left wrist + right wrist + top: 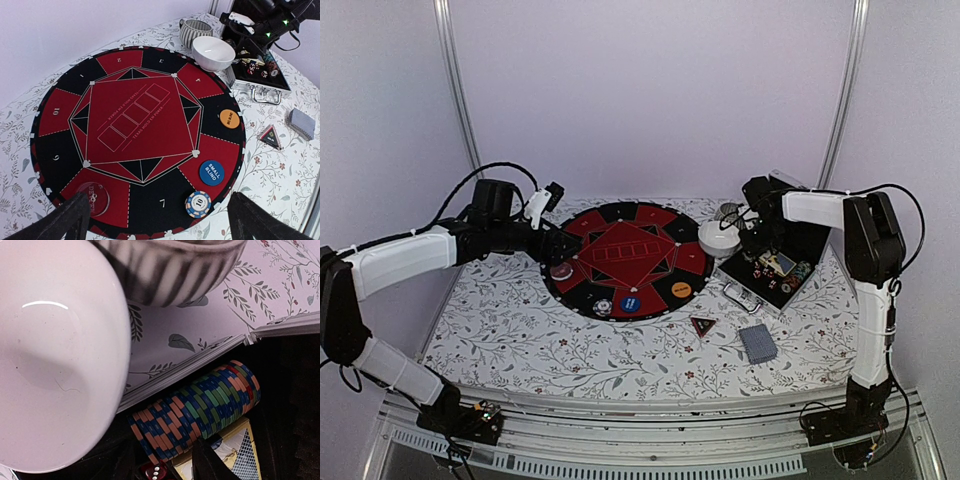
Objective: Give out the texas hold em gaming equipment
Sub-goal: Pick up the pile of poker chips from the chip case.
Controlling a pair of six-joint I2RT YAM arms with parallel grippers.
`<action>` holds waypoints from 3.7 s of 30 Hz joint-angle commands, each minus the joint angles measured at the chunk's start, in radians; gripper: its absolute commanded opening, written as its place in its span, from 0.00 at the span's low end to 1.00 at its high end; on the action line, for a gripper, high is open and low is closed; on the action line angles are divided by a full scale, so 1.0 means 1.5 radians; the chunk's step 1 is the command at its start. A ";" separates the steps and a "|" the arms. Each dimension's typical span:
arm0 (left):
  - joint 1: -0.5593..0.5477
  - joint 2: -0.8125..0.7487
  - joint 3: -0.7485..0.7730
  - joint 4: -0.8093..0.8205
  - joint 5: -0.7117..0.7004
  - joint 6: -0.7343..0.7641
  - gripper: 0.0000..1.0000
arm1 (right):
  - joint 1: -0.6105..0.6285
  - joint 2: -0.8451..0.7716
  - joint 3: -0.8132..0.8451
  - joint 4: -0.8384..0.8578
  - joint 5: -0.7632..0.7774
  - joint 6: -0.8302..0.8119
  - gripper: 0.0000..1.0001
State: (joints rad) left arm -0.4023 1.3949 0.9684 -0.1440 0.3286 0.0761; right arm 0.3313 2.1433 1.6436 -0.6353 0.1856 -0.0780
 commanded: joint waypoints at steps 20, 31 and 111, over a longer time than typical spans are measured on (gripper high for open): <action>0.011 0.018 0.021 -0.010 0.028 -0.012 0.98 | 0.012 -0.034 0.002 -0.003 0.004 -0.008 0.49; 0.012 0.018 0.021 -0.011 0.034 -0.013 0.98 | 0.010 -0.037 -0.004 0.000 -0.012 -0.014 0.43; 0.020 0.029 0.022 -0.011 0.057 -0.023 0.98 | 0.005 0.006 -0.002 0.016 -0.073 -0.115 0.32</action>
State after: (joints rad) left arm -0.3847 1.4261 0.9813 -0.1539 0.4072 0.0475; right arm 0.3084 2.1231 1.5974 -0.6365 0.1467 -0.2291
